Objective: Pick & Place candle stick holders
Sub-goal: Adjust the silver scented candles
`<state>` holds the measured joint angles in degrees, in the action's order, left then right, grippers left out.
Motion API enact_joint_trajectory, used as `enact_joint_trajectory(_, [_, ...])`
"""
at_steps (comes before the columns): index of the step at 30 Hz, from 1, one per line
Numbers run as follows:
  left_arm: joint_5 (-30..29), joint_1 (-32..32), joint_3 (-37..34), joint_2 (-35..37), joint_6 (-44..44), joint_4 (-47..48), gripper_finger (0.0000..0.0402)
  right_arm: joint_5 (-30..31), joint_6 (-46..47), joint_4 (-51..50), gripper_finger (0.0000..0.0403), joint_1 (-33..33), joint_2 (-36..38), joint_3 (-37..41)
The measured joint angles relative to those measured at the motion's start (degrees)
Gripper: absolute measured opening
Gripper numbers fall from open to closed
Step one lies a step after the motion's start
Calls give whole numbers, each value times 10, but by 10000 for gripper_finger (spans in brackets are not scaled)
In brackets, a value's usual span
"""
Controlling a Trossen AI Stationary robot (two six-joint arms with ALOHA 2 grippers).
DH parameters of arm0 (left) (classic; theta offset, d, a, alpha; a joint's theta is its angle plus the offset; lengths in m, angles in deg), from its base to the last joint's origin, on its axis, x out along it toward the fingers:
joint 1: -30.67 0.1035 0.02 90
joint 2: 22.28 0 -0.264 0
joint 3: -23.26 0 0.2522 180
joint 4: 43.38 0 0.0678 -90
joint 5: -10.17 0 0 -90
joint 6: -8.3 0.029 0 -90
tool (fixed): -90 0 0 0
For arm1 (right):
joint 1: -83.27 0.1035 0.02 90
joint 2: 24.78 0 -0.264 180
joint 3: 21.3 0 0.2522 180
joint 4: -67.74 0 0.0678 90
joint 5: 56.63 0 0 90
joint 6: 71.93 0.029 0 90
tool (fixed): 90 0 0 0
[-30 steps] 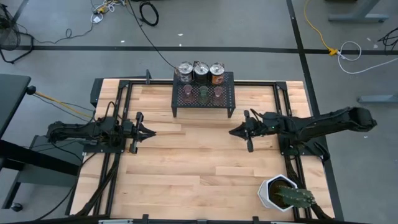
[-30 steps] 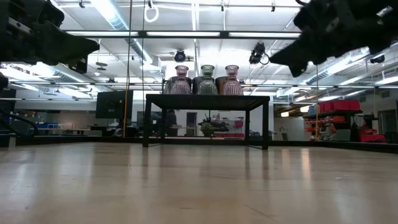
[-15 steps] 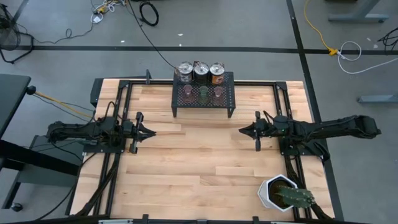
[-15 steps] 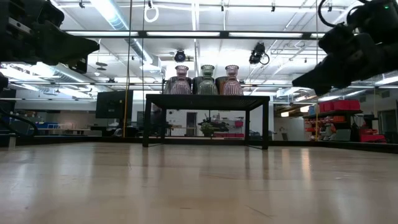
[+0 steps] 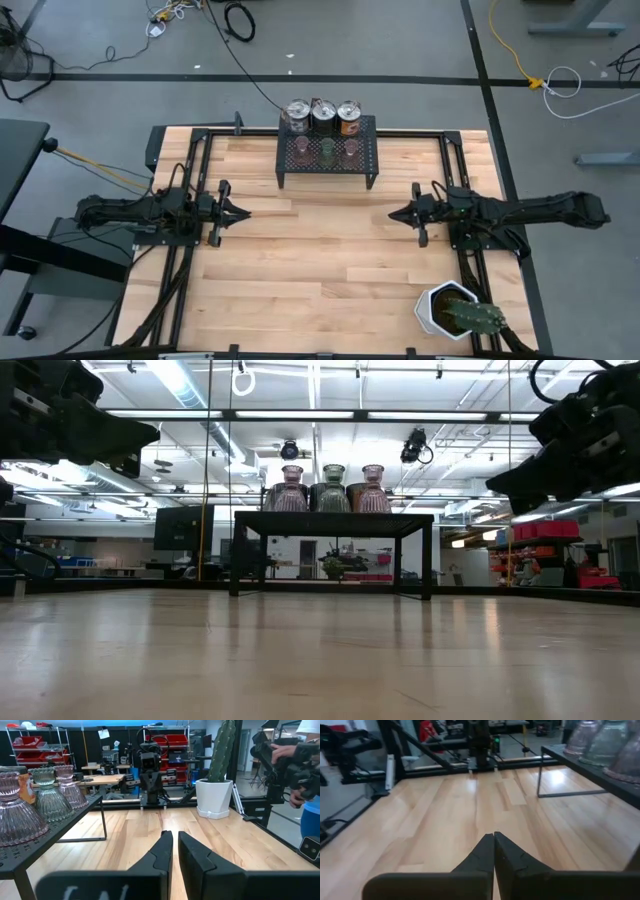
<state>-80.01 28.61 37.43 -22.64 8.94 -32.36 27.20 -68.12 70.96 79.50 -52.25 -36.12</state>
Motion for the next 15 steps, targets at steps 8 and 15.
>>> enact_joint_trajectory(8, [0, 0, 0, 0, 0, 0, 34, -14, -6, -17, 9, 0, 40, 2])
enact_joint_trajectory(15, [0, 0, 0, 0, 0, 0, 34, -14, -15, -59, 9, 7, 93, 2])
